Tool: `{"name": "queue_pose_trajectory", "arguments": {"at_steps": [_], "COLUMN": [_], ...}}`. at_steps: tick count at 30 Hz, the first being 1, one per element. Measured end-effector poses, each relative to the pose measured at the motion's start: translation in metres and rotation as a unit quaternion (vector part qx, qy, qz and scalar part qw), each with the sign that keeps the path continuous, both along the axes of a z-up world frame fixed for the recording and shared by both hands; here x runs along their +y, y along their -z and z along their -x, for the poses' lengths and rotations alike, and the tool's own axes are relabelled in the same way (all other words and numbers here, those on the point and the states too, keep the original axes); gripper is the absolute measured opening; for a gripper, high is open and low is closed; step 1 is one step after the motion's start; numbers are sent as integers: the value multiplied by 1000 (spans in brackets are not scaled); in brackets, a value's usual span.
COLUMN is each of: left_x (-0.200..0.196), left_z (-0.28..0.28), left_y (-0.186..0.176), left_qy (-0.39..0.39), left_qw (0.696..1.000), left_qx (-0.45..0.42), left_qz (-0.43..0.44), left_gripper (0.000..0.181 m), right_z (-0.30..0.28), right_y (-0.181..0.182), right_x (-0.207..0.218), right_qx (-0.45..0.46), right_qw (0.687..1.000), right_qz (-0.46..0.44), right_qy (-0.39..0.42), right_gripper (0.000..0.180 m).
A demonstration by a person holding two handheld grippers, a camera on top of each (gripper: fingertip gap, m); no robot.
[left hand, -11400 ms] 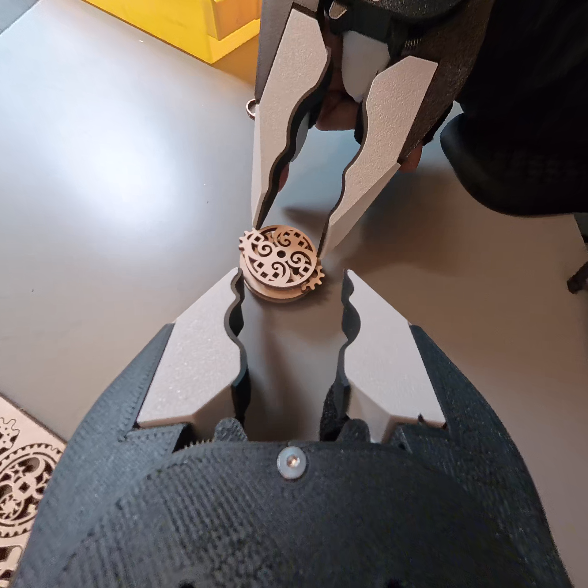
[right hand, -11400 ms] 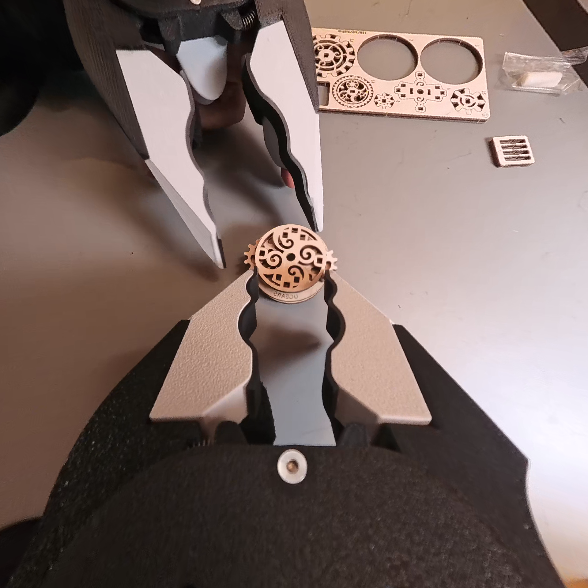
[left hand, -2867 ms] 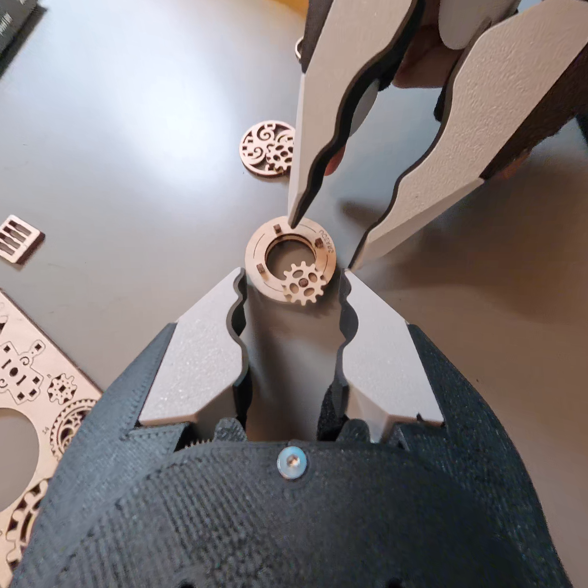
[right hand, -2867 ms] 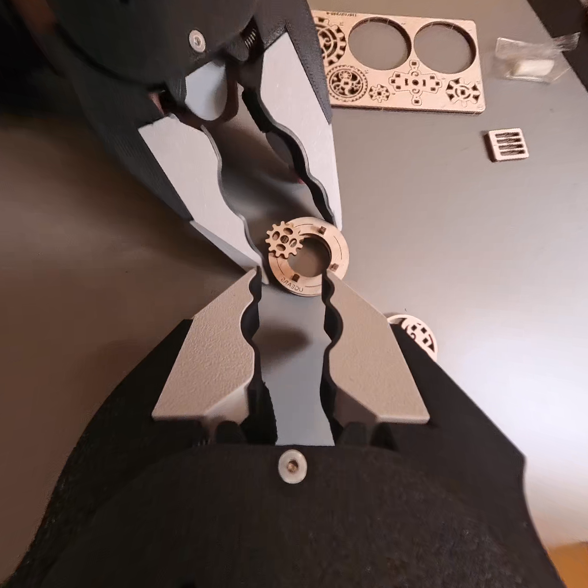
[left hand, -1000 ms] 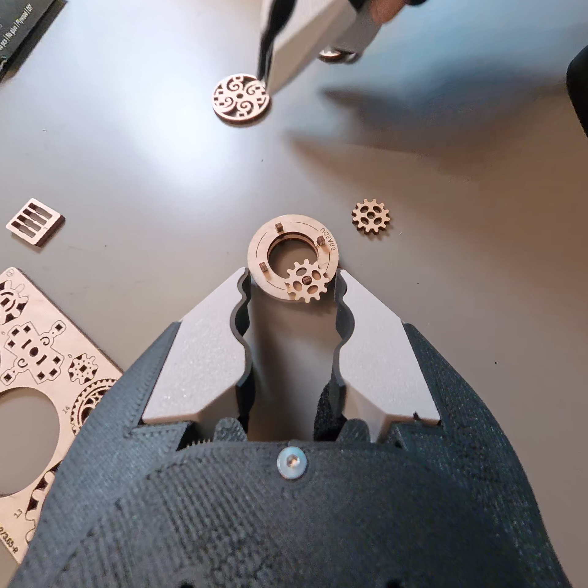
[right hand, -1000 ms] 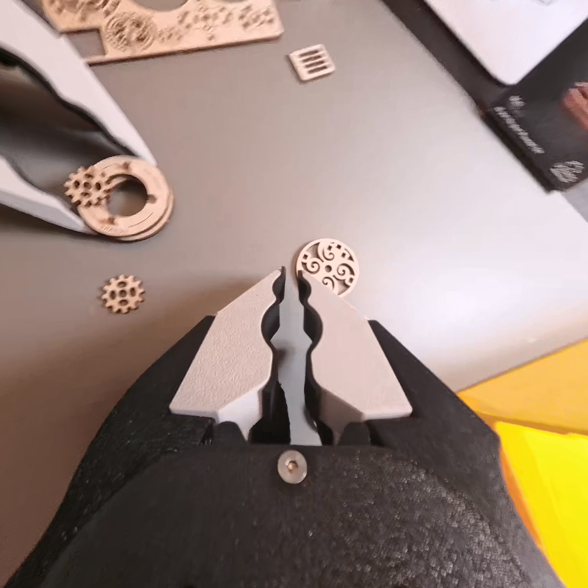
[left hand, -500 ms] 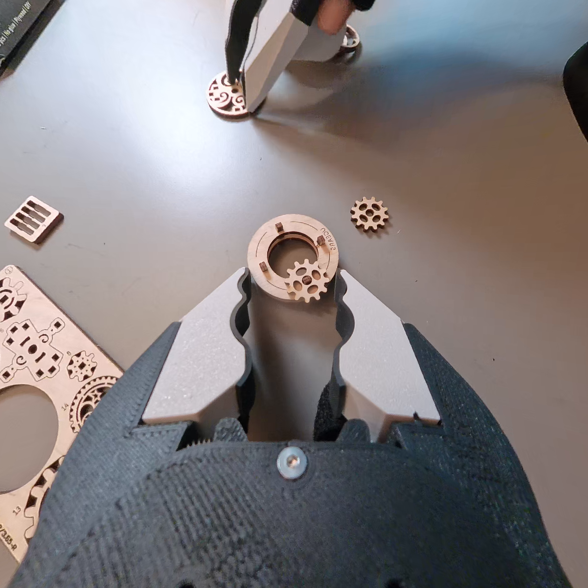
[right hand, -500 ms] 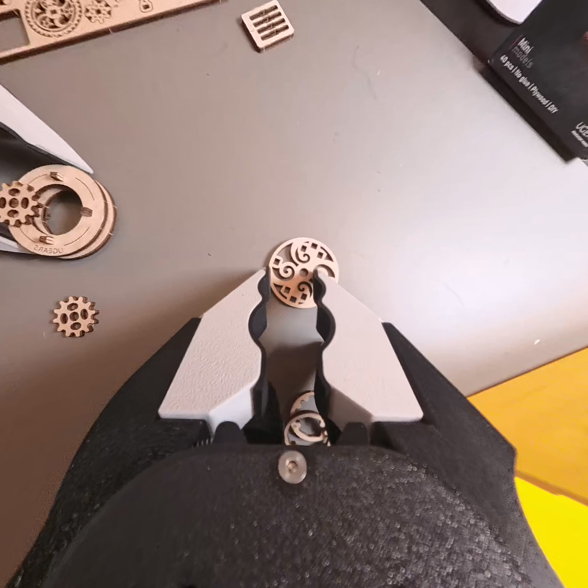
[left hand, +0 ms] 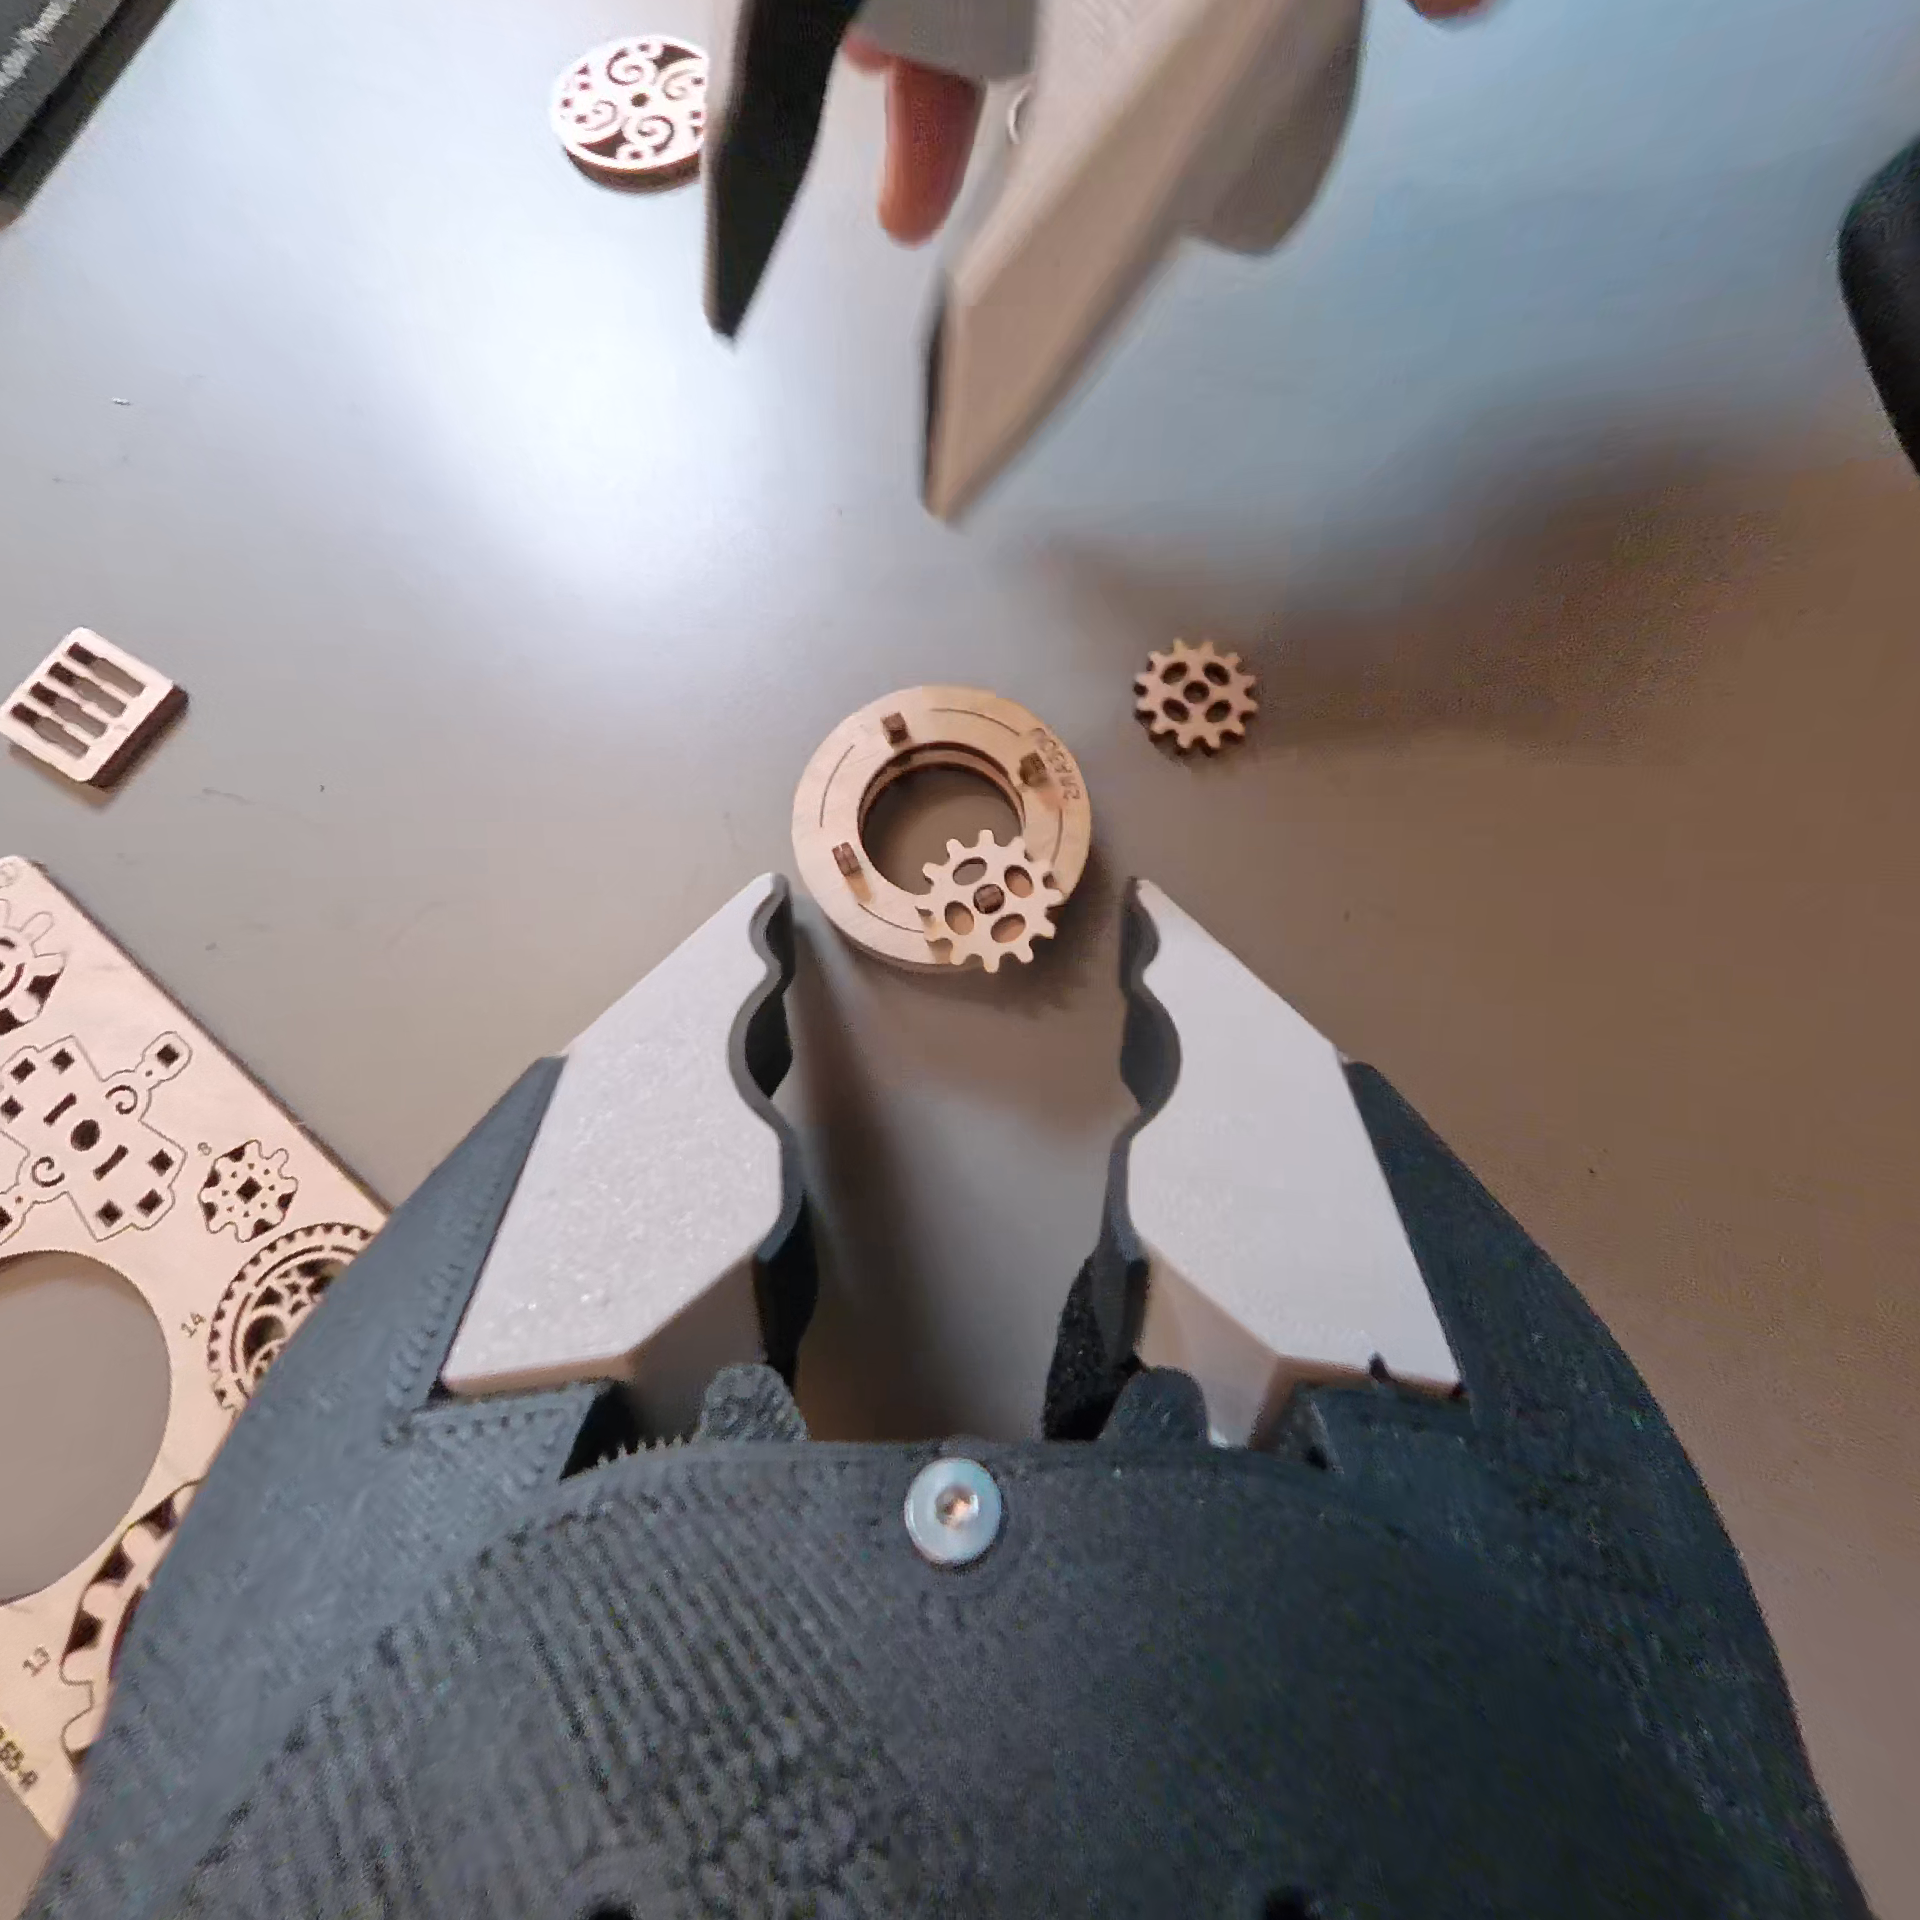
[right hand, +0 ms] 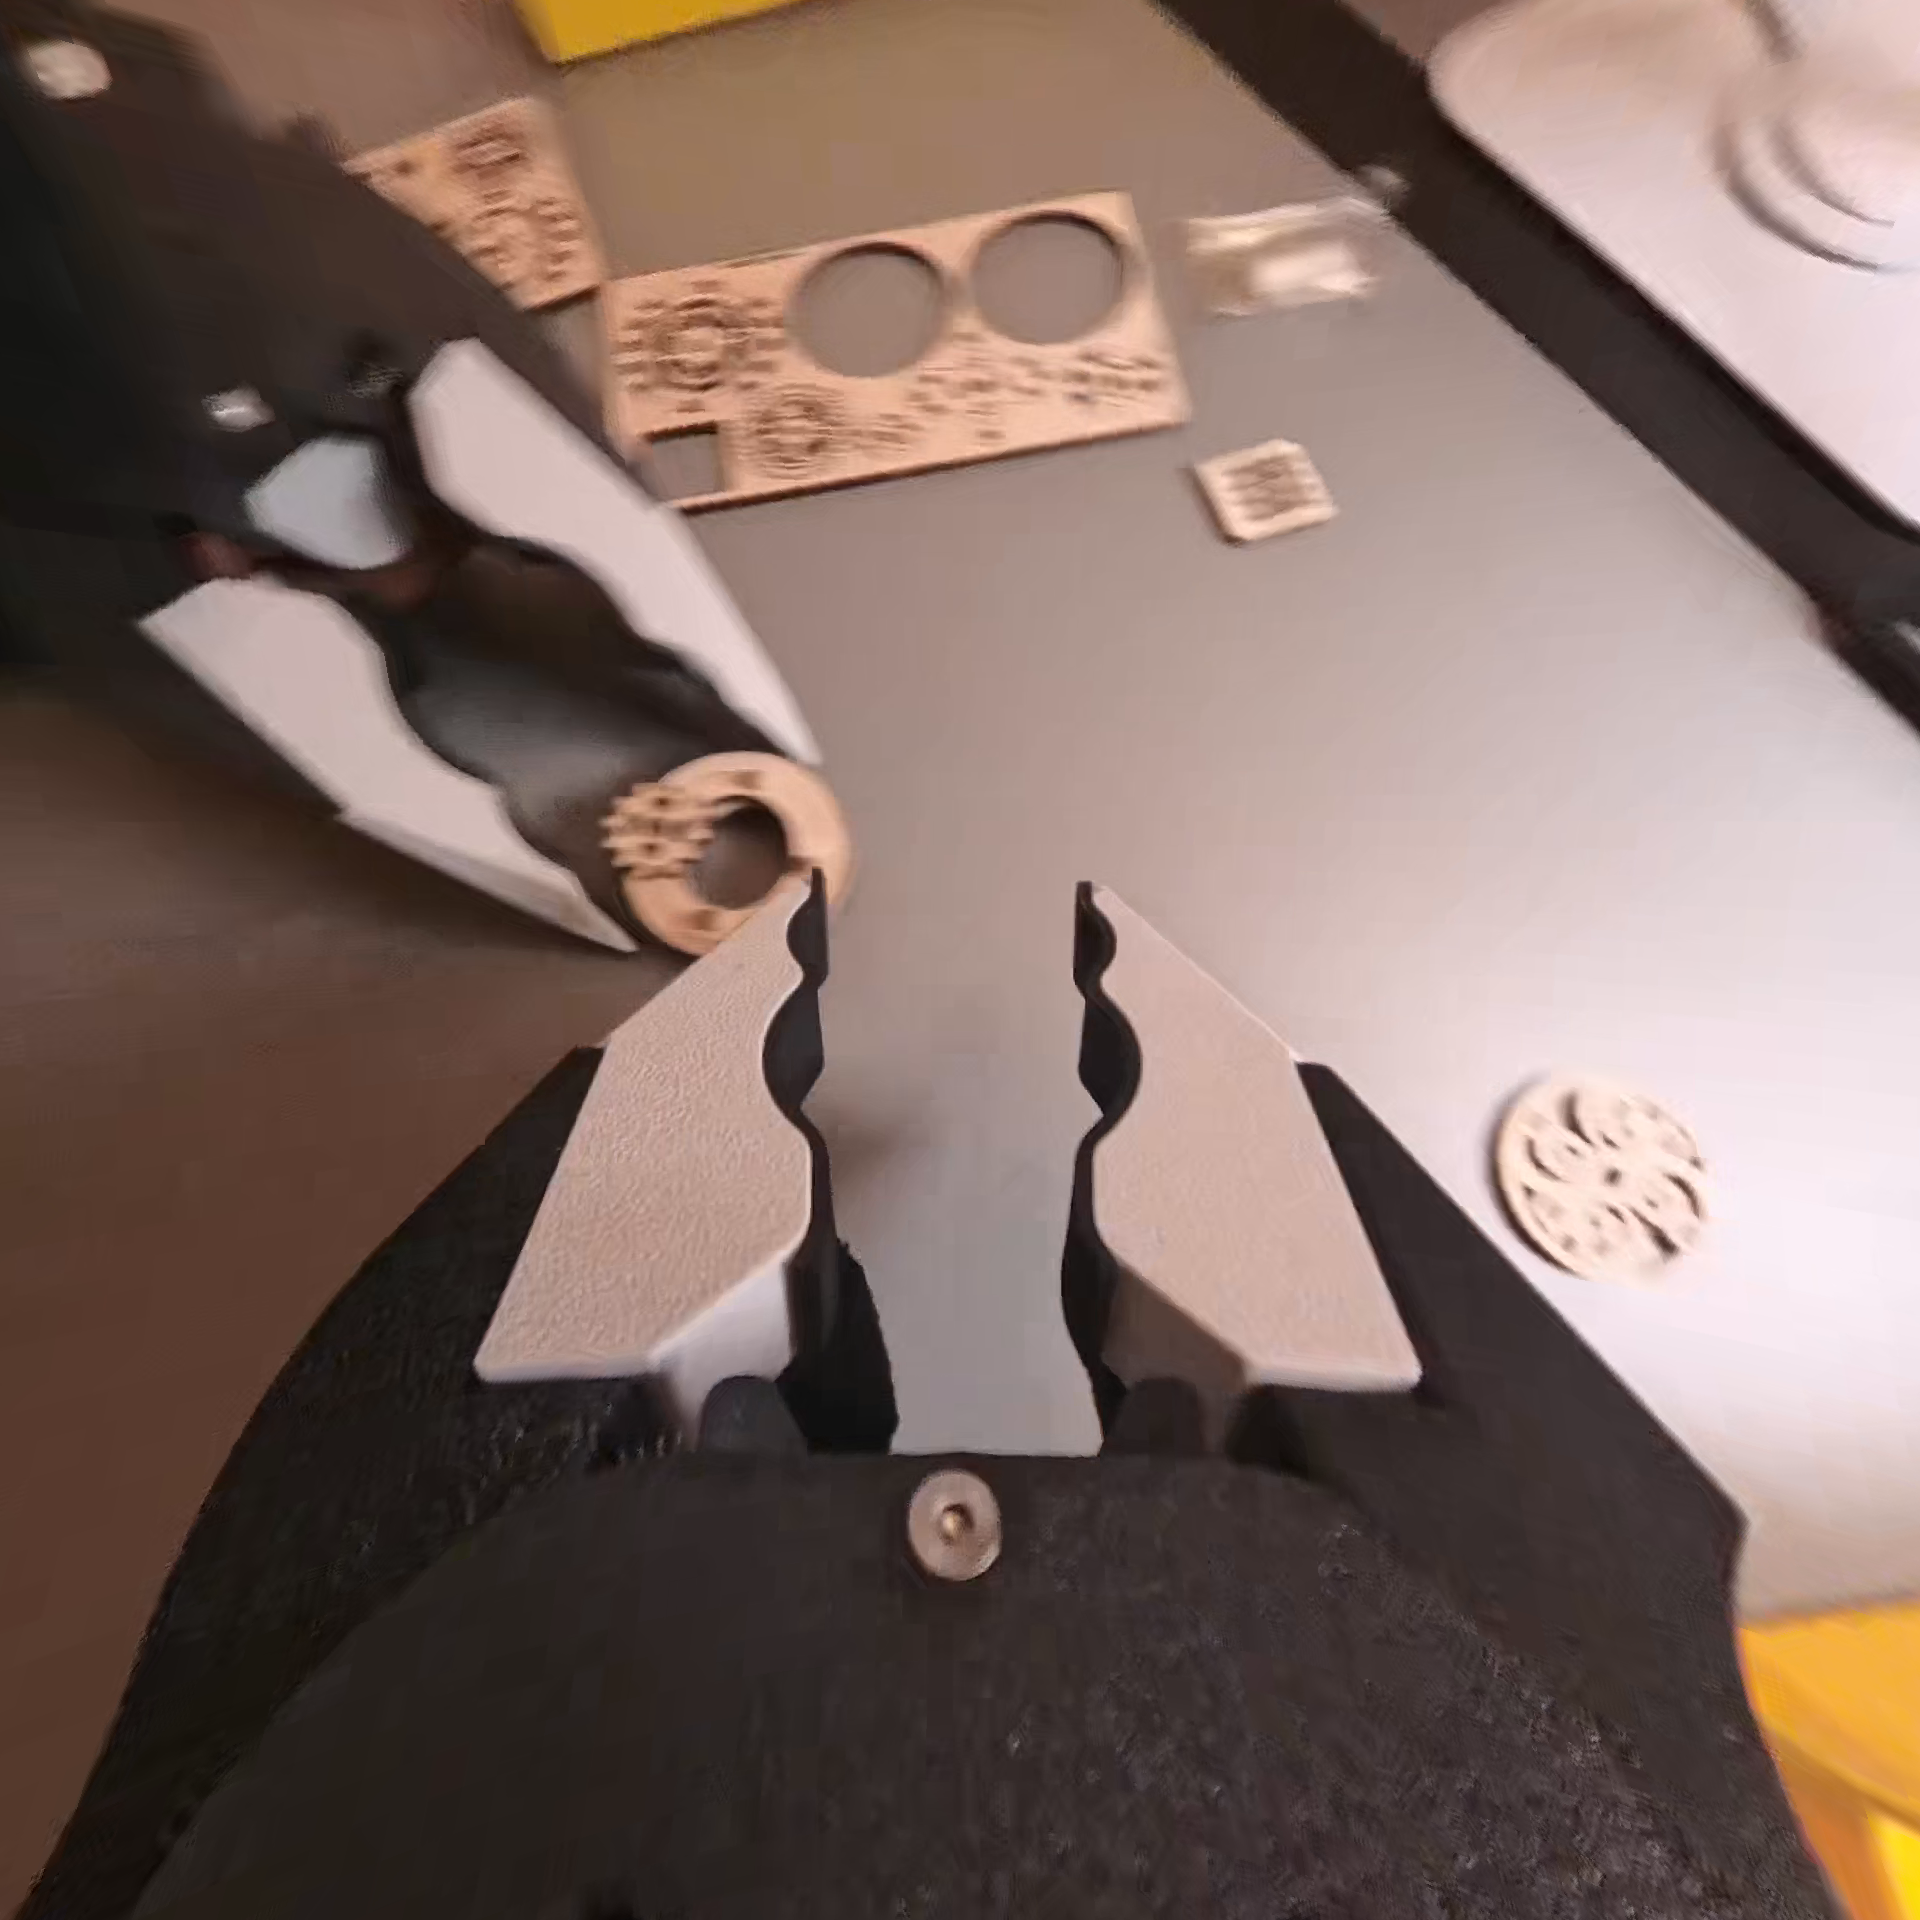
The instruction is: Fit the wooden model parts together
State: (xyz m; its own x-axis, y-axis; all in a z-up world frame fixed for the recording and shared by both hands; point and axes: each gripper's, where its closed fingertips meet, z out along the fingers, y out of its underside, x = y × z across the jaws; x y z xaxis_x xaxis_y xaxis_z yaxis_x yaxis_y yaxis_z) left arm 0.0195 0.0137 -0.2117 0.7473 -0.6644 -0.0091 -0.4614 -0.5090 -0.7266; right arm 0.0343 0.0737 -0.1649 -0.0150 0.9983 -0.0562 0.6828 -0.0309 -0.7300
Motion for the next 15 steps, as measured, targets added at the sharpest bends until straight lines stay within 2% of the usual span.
{"name": "queue_pose_trajectory", "arguments": {"at_steps": [1, 6, 10, 12, 15], "left_x": [-3, -17, -15, -14, -11], "left_z": [0, 7, 11, 10, 7], "left_y": [0, 1, -1, 1, 0], "left_qy": [12, 46, 39, 40, 42], "left_qw": [1000, 999, 999, 999, 999], "left_qx": [0, 3, -8, 1, -1], "left_qz": [3, 23, 19, 13, 0], "left_gripper": [68, 68, 68, 68, 68], "right_z": [3, 17, 25, 26, 24], "right_y": [0, 14, 29, 36, 33], "right_x": [-18, -71, -74, -70, -77], "right_qx": [-2, -26, -48, -60, -47], "right_qw": [999, 992, 989, 989, 989], "right_qz": [-10, -58, -85, -88, -68], "right_qy": [-30, -111, -113, -102, -122], "right_gripper": [46, 43, 35, 23, 22]}}
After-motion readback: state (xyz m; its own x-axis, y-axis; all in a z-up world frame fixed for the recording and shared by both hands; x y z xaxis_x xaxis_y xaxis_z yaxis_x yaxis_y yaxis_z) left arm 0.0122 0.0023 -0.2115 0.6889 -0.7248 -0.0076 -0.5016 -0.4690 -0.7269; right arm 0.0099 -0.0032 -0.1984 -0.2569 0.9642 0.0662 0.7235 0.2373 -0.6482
